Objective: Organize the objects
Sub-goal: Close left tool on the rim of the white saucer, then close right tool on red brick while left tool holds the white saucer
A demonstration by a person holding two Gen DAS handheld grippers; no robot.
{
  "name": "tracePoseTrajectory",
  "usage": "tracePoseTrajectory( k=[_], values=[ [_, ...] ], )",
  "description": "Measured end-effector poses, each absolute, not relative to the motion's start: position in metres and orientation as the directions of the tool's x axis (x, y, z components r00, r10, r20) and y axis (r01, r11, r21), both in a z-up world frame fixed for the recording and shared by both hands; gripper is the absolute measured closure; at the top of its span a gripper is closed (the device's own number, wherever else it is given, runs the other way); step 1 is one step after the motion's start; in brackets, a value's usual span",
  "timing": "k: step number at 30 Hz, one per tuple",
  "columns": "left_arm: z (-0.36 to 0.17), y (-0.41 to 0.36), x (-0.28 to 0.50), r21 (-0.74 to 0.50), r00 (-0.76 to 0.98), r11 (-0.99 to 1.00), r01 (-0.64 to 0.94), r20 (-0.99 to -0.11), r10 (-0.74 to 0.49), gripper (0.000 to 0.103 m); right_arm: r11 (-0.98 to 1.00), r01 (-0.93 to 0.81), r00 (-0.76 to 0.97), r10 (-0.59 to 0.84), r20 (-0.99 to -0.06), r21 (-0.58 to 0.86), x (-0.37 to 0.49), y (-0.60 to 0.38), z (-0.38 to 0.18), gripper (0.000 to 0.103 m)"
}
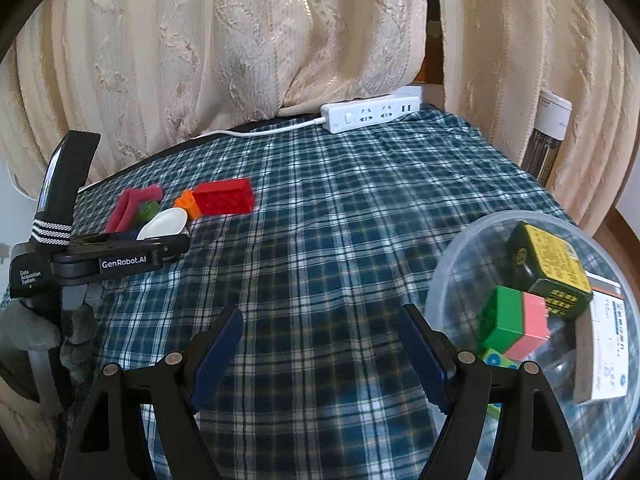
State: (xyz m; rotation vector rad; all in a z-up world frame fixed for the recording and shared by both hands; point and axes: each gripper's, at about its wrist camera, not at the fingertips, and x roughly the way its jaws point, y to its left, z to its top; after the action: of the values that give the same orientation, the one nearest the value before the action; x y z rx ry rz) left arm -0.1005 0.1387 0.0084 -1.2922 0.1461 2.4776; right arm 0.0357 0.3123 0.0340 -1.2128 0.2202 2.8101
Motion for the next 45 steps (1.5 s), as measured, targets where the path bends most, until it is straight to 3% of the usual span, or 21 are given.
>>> tracePoseTrajectory(
  k=[13,15,23,33,45],
  values=[
    [0.016,0.128,-0.094,-0.064,-0.554,-0.944,-0.323,-0.796,0.243,0.041,-0.984,-0.088,-0.66,-0.058,-0.749,0.153,0.01,0.302,0.028,0.02],
    [0.019,0.126,-0.09,-0.056,-0.558,-0.946,-0.32,-0.795,0.236,0.047,-0.983,-0.082,-0.66,-0.068,-0.749,0.162,0.004,0.3,0.029,0.02],
    [0.026,0.11,-0.074,-0.056,-0.573,-0.95,-0.308,-0.786,0.232,0.047,-0.98,-0.049,-0.651,-0.116,-0.75,0.194,-0.026,0.286,0.032,0.019],
    [0.016,0.099,-0.078,-0.112,-0.531,-0.954,-0.279,-0.809,0.251,0.034,-0.976,-0.054,-0.643,-0.127,-0.755,0.21,-0.028,0.282,0.025,0.019],
    [0.009,0.111,-0.098,-0.057,-0.539,-0.953,-0.297,-0.814,0.217,0.034,-0.974,-0.052,-0.642,-0.136,-0.755,0.22,-0.028,0.28,0.024,0.019]
  ],
)
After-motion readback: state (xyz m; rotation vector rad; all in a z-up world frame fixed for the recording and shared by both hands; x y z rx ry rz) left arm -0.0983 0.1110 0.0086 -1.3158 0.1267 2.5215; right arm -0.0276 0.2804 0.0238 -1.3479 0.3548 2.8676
